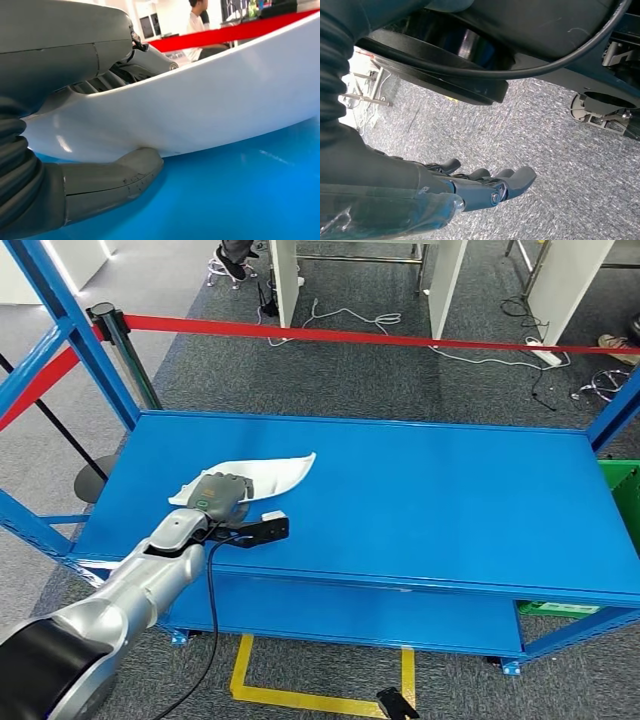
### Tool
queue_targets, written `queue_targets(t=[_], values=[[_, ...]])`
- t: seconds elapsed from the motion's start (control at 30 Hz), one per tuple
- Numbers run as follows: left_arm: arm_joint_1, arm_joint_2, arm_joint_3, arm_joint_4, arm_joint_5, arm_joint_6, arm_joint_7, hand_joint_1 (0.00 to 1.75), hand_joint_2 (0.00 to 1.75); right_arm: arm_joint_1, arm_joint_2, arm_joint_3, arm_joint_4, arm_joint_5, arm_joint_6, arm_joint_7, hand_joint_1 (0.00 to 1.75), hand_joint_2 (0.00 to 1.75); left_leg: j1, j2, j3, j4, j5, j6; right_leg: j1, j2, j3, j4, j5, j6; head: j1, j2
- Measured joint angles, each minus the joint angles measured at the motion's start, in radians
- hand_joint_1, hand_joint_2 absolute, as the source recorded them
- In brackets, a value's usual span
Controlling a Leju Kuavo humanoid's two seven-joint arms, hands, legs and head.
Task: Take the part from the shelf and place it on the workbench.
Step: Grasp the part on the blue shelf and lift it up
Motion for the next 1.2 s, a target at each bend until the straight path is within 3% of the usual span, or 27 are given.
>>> queue_targets(t=[0.57, 1.0, 1.2], values=[[0.004, -0.024, 0.002, -0.054, -0.013, 0.154, -0.055, 1.75, 1.75, 0.015, 0.000, -0.002, 0.000, -0.015, -0.013, -0.017, 0.00, 1.75, 0.000, 0.000, 0.002, 0.000, 0.000, 0.000, 0.000, 0.000, 0.000, 0.000, 0.000, 0.000, 0.000, 0.000], [0.006, -0.016, -0.027, -0.322, -0.004, 0.170, -0.064, 1.75, 1.75, 0.024, 0.000, -0.027, 0.000, -0.031, -0.026, -0.035, 0.00, 1.75, 0.000, 0.000, 0.000, 0.000, 0.000, 0.000, 0.000, 0.000, 0.000, 0.000, 0.000, 0.000, 0.000, 0.000], [0.050, 0.003, -0.049, -0.455, 0.024, 0.175, -0.064, 1.75, 1.75, 0.030, 0.000, -0.044, 0.000, -0.041, -0.034, -0.046, 0.00, 1.75, 0.000, 0.000, 0.000, 0.000, 0.000, 0.000, 0.000, 0.000, 0.000, 0.000, 0.000, 0.000, 0.000, 0.000]])
